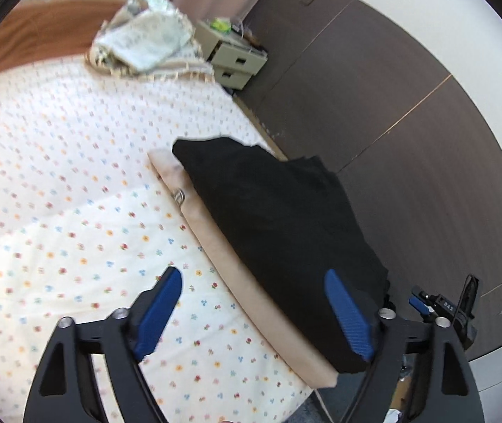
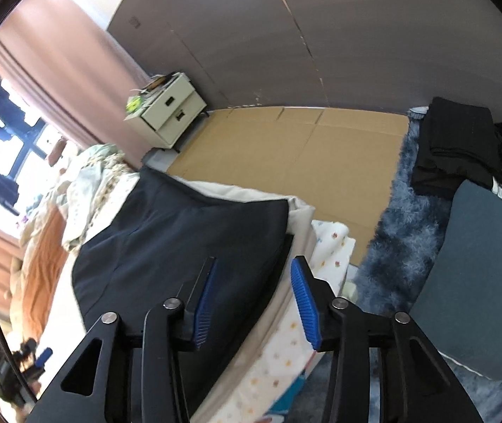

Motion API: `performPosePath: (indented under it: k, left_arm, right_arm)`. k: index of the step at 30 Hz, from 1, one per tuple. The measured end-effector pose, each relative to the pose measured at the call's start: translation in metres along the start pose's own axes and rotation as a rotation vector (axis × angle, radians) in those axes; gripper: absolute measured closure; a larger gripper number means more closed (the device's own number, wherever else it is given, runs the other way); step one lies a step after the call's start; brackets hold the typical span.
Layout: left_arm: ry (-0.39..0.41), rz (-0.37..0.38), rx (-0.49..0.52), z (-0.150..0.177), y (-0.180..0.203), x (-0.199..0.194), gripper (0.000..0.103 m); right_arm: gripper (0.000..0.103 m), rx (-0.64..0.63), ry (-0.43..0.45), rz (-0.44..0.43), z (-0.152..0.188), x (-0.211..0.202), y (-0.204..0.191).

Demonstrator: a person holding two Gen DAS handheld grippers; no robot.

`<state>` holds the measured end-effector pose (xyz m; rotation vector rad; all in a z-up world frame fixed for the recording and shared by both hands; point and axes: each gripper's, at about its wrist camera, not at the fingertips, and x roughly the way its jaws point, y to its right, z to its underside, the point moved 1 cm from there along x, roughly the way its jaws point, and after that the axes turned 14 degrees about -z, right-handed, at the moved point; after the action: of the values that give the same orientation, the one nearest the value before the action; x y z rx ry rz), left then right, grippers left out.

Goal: Fold large clothes

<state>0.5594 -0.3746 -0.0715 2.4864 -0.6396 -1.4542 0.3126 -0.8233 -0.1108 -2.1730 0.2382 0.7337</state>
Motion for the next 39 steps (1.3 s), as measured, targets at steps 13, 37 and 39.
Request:
performPosePath:
  k: [13, 37, 39]
  left_arm:
    - [0.207, -0.058, 0.098, 0.034, 0.012, -0.146, 0.0]
    - [0.49, -0.149, 0.173, 0.18, -0.024, -0.364, 0.0]
    - [0.505, -0.159, 0.169, 0.191, -0.028, -0.376, 0.0]
  right_arm:
    - [0.0, -0.17, 0.041, -0.048, 0.049, -0.09, -0.092]
    - [0.0, -0.382, 0.106, -0.227, 0.178, -0.243, -0.18]
    - [0.0, -0.401, 0.11, -0.242, 0.189, -0.253, -0.183]
